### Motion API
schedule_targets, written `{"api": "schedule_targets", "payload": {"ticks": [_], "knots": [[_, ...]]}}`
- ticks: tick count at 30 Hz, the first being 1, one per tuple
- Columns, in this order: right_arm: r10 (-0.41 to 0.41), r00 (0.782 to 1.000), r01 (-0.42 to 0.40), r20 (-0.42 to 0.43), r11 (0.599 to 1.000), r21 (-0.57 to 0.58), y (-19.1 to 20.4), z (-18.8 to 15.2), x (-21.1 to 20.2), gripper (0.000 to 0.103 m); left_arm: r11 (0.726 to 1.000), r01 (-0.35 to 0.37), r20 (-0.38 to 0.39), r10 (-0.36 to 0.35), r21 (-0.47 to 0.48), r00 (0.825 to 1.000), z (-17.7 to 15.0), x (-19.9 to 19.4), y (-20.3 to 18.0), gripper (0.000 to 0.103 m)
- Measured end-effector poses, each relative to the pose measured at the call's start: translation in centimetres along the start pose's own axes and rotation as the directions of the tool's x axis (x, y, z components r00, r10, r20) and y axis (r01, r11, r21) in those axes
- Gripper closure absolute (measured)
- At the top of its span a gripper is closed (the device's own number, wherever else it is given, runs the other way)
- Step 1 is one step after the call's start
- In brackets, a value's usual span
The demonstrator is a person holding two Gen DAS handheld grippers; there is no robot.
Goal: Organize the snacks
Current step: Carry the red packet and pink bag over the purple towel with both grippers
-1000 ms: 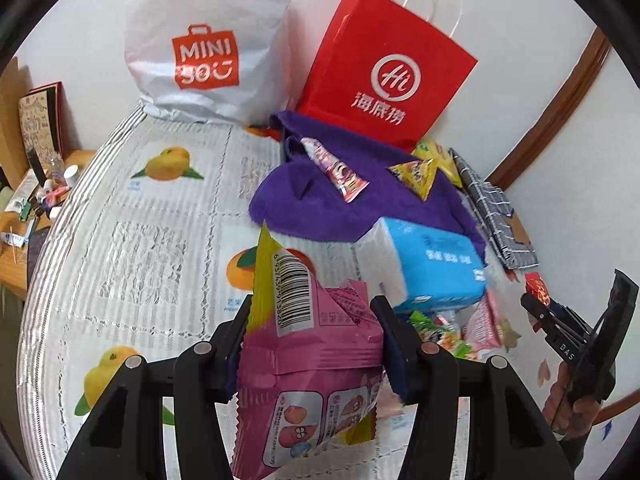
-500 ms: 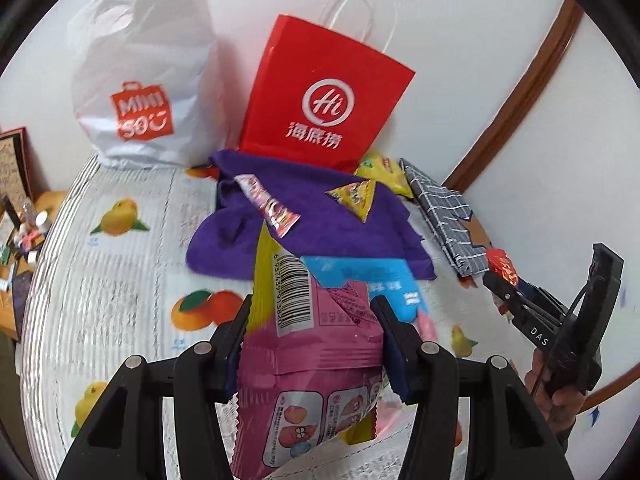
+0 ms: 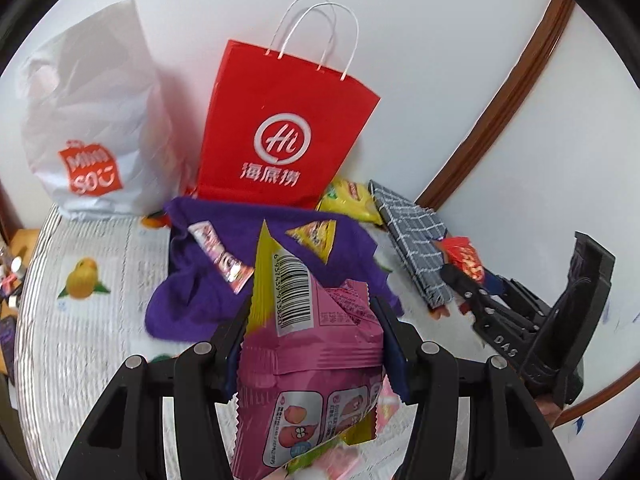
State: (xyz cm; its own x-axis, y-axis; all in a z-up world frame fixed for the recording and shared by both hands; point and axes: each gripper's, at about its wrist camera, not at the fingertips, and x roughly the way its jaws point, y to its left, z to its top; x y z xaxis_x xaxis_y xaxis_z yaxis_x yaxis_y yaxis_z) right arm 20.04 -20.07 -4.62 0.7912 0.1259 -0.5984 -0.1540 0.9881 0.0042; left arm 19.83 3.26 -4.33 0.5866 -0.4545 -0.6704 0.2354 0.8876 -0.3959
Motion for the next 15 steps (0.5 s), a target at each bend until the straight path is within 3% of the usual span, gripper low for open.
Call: {"api": "schedule_targets", "payload": {"ticks": [15], "knots": [[0.001,1.000,0.000,-0.020,1.000,0.013,-1.4,5.3,8.9,0.061,1.000,-0.023,-0.015,0.024,0.021,1.000,7.1,6.4,1.9,0.050]]}}
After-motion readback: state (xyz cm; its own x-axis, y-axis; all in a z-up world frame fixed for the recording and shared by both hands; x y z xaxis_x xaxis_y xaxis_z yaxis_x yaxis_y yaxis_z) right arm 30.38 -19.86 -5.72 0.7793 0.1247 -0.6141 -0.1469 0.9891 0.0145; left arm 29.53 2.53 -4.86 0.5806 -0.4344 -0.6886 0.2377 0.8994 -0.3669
